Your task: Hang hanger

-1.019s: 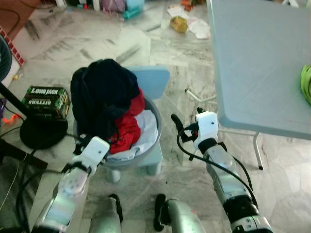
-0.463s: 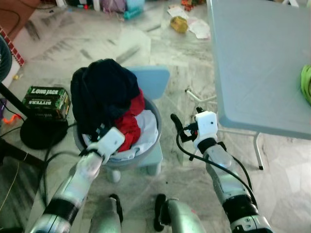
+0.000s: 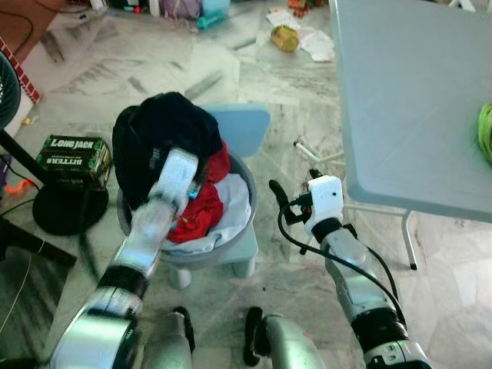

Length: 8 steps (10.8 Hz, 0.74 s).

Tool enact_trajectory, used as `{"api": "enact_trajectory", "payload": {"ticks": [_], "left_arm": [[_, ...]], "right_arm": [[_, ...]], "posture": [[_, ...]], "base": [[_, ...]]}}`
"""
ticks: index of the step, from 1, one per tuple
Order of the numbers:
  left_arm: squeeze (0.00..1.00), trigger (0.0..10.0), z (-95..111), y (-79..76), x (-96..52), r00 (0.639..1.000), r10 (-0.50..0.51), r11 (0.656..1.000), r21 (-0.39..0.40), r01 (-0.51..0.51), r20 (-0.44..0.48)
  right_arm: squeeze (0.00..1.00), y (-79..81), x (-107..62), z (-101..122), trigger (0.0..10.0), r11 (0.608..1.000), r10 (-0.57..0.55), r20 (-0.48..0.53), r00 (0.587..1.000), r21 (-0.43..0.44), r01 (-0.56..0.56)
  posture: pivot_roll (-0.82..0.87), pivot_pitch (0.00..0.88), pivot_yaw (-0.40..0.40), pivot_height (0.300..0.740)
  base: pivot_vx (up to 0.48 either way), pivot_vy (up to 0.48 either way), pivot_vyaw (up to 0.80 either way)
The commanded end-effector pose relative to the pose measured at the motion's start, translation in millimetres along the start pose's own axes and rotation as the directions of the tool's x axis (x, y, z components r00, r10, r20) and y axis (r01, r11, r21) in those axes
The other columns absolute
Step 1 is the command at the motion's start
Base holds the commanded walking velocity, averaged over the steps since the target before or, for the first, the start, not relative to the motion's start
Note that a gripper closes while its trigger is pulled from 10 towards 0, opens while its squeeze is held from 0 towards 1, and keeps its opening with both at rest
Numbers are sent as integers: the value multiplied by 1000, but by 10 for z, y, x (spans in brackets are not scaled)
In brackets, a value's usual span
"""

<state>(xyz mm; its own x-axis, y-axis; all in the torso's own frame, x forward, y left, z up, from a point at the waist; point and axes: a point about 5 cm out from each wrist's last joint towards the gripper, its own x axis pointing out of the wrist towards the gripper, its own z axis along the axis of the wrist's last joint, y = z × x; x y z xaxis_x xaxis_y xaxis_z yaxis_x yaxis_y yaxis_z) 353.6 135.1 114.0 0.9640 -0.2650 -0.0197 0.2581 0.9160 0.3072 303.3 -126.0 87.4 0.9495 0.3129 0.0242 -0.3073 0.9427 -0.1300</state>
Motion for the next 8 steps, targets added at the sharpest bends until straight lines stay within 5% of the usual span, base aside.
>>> {"api": "enact_trajectory", "payload": {"ticks": [1,4,7,8], "left_arm": [[0,10000,122,5,49,999,-12,1000,-2,12,43],[0,10000,515,20,140,981,-79,997,11,79,175],[0,10000,36,-51,-111,969,-231,941,234,245,-87],[0,10000,37,3,-252,962,-259,941,202,272,-88]], "right_arm": [[0,-6,-9,-25,10000,1000,-4,-15,1000,0,4],[0,23,-11,-32,10000,1000,2,-16,1000,2,-2],[0,37,-8,-32,10000,1000,0,-16,1000,6,0],[0,34,-11,-39,10000,1000,-1,-18,1000,7,1]], "posture": [[79,209,-107,740],[83,211,-103,740],[89,215,-96,740],[89,215,-96,740]], "base": [[0,0,0],[0,0,0],[0,0,0],[0,0,0]]}}
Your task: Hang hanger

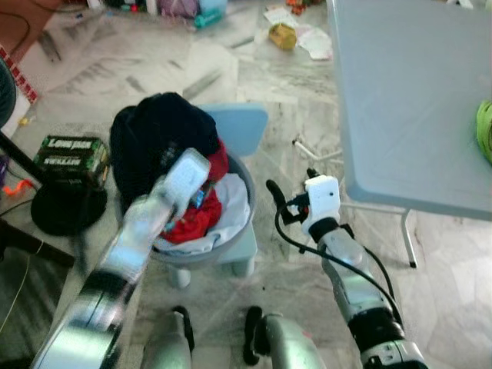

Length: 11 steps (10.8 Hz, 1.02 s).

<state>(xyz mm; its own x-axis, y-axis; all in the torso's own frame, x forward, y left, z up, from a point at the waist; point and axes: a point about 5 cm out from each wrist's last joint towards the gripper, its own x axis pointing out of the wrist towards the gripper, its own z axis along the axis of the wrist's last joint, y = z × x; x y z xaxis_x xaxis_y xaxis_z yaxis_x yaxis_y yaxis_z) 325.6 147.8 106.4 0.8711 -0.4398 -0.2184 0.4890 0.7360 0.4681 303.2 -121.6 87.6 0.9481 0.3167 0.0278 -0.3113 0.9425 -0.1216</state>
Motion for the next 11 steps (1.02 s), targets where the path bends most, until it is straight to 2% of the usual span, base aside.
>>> {"api": "enact_trajectory", "payload": {"ticks": [1,2,3,5,6,8,9,10,11], "left_arm": [[0,10000,93,69,-77,999,13,999,40,-15,33],[0,10000,37,102,-236,999,40,997,67,-42,28],[0,10000,2,109,-393,996,71,996,57,-73,47],[0,10000,-50,-73,-585,996,21,997,73,-28,88],[0,10000,-143,-192,-649,998,-1,998,68,-2,56],[0,10000,-372,-303,-648,997,-69,985,154,75,-42],[0,10000,-498,-302,-595,993,-66,973,212,87,-100],[0,10000,-607,-267,-557,987,-41,974,214,75,-157],[0,10000,-649,-236,-532,984,-29,972,223,68,-174]], "right_arm": [[0,-5,-26,-52,10000,1000,-5,-23,1000,0,5],[0,7,-27,-64,10000,1000,-2,-26,1000,2,2],[0,22,-17,-65,10000,1000,3,-27,1000,4,-3],[0,15,-3,-63,10000,1000,5,-28,1000,3,-5],[0,17,-3,-66,10000,1000,8,-28,1000,2,-8],[0,30,11,-62,10000,1000,16,-28,999,1,-16],[0,36,23,-61,10000,1000,22,-30,999,2,-22],[0,29,32,-47,10000,1000,23,-26,999,-2,-23],[0,5,25,-47,10000,1000,19,-27,999,-7,-19]], "posture": [[102,218,-90,740],[110,220,-92,740],[113,220,-93,740],[120,220,-95,740],[120,218,-97,740],[123,211,-101,740],[117,206,-103,740],[108,202,-103,740],[105,201,-103,740]], "base": [[0,0,0],[0,0,0],[0,0,0],[0,0,0],[0,0,0],[0,0,0],[0,0,0],[0,0,0],[0,0,0]]}}
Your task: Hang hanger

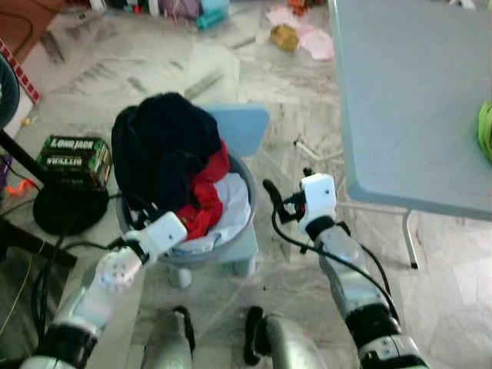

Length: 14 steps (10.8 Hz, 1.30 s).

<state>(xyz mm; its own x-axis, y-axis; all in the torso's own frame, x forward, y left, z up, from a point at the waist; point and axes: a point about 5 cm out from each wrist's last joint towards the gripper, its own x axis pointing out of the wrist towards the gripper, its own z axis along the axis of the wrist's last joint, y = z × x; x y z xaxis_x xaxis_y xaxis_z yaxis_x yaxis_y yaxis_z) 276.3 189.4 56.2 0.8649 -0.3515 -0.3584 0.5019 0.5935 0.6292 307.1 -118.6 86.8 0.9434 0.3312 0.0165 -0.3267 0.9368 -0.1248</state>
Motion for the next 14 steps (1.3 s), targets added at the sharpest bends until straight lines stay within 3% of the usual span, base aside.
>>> {"api": "enact_trajectory", "payload": {"ticks": [1,3,5,7,9,10,11,14], "left_arm": [[0,10000,-43,-45,10,1000,-13,1000,6,13,-7],[0,10000,-90,31,72,999,27,1000,8,-27,-27],[0,10000,-37,63,174,999,46,998,50,-46,-1],[0,10000,-64,55,201,999,29,995,96,-27,-25],[0,10000,-130,62,181,999,22,994,111,-17,-39],[0,4196,-148,46,183,999,9,996,89,-6,-34],[0,0,-166,33,178,999,0,996,87,3,-35],[0,0,-173,59,209,999,17,996,83,-14,-34]], "right_arm": [[0,-19,-34,-54,10000,1000,7,-22,1000,-11,-7],[0,4,-49,-68,10000,1000,15,-28,999,-10,-15],[0,140,-90,-85,10000,993,120,-32,992,-15,-121],[0,126,-110,-92,10000,992,125,-36,992,-5,-125],[0,265,-194,-37,10000,951,301,-4,954,72,-300],[0,279,-217,-59,10000,945,323,-19,946,55,-322],[0,272,-216,-70,10000,948,316,-25,948,52,-314],[0,247,-214,-51,10000,944,327,-34,944,47,-325]], "posture": [[105,201,-103,740],[99,204,-101,740],[87,207,-103,740],[81,208,-101,740],[78,212,-100,740],[77,213,-102,740],[77,213,-102,740],[57,217,-115,740]], "base": [[0,0,0],[0,0,0],[0,0,0],[0,0,0],[0,0,0],[0,0,0],[0,0,0],[0,0,0]]}}
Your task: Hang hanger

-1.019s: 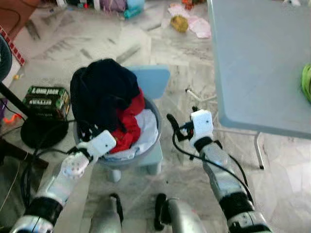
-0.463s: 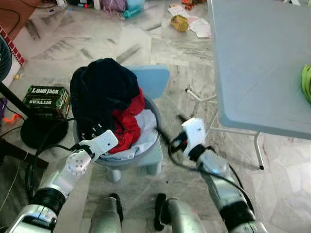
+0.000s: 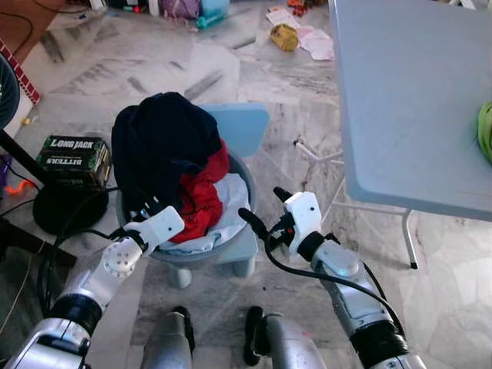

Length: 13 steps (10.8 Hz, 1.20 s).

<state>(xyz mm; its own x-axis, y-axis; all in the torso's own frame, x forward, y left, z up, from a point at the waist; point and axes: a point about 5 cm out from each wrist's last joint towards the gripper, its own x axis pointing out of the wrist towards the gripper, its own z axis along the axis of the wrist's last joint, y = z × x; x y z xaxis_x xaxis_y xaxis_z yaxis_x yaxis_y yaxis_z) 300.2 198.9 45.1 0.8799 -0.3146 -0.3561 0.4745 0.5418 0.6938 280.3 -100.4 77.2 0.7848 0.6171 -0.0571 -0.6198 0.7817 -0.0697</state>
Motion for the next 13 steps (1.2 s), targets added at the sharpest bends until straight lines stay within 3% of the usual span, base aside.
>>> {"api": "enact_trajectory", "payload": {"ticks": [1,7,9,10,11,13], "left_arm": [[0,0,-25,-40,-5,1000,-3,1000,-15,3,-5],[0,0,10,50,-5,996,83,994,-70,-81,31],[0,0,121,131,-4,987,139,982,-137,-127,81],[0,0,280,171,24,977,160,972,-194,-132,140],[0,0,347,201,57,973,171,969,-203,-138,158],[0,0,323,142,51,975,173,938,-324,-120,142]], "right_arm": [[0,-13,-31,18,10000,1000,-1,0,1000,-10,1],[0,-23,-28,-7,10000,999,-39,-18,999,-16,39],[0,-35,-26,-9,10000,998,-64,-22,998,-22,63],[0,-81,-61,-18,10000,993,-119,-6,993,-23,118],[0,-97,-42,17,10000,990,-130,14,991,-46,131],[0,-173,41,96,10000,986,-157,29,987,-47,158]], "posture": [[40,228,-117,740],[45,248,-108,740],[46,253,-103,740],[69,248,-103,740],[75,241,-111,740],[73,237,-121,740]], "base": [[0,0,0],[0,0,0],[0,0,0],[0,0,0],[0,0,0],[0,0,0]]}}
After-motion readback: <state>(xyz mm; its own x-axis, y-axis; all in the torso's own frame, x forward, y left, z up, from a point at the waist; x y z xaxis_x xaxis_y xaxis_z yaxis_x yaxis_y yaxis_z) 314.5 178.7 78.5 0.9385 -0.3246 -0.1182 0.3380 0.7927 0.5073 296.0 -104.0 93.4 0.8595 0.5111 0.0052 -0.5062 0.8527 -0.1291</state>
